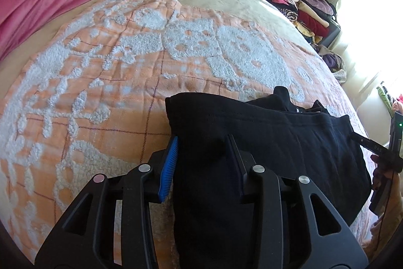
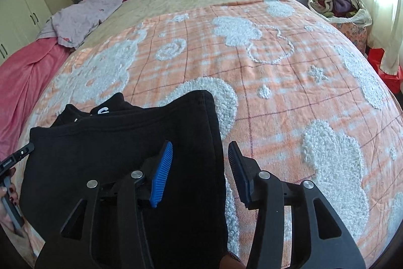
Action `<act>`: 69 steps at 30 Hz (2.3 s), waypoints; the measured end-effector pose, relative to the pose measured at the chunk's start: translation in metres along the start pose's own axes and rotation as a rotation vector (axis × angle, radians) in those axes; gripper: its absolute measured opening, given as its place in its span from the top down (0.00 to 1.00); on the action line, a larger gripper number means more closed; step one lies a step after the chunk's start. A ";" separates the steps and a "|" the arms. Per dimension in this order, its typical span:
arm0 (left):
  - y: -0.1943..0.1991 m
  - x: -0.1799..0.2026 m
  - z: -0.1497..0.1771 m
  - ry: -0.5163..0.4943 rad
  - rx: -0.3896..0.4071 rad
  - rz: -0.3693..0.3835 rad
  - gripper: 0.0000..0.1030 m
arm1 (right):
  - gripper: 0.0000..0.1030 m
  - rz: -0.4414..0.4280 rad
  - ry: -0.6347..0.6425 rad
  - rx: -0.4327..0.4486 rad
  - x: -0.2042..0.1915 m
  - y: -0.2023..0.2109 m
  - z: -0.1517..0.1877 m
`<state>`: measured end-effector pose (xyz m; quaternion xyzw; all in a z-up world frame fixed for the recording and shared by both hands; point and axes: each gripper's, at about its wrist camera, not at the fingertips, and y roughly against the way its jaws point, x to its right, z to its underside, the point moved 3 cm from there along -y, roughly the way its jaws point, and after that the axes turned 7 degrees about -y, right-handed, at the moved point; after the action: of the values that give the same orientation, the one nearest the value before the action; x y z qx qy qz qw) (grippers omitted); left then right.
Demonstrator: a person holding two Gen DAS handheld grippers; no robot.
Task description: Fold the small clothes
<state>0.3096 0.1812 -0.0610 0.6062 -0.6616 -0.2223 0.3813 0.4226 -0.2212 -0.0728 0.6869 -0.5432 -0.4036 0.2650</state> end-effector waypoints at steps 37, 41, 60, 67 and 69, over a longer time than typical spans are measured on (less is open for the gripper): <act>-0.003 0.009 -0.003 -0.118 0.039 -0.187 0.95 | 0.74 0.102 -0.046 0.001 0.017 0.000 0.011; 0.009 0.013 -0.004 -0.121 0.057 -0.176 0.89 | 0.63 0.100 -0.072 0.022 0.024 0.013 0.011; 0.047 0.087 0.035 -0.286 0.042 -0.043 0.50 | 0.51 -0.099 0.188 0.030 -0.067 0.062 0.068; 0.027 0.099 0.072 -0.345 -0.069 -0.063 0.49 | 0.49 -0.008 0.247 -0.064 -0.055 0.045 0.098; 0.030 0.097 0.075 -0.334 -0.069 -0.056 0.50 | 0.49 -0.002 0.258 -0.060 -0.053 0.049 0.103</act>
<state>0.2355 0.0789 -0.0613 0.5655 -0.6907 -0.3530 0.2802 0.3054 -0.1763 -0.0744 0.7255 -0.4915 -0.3282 0.3525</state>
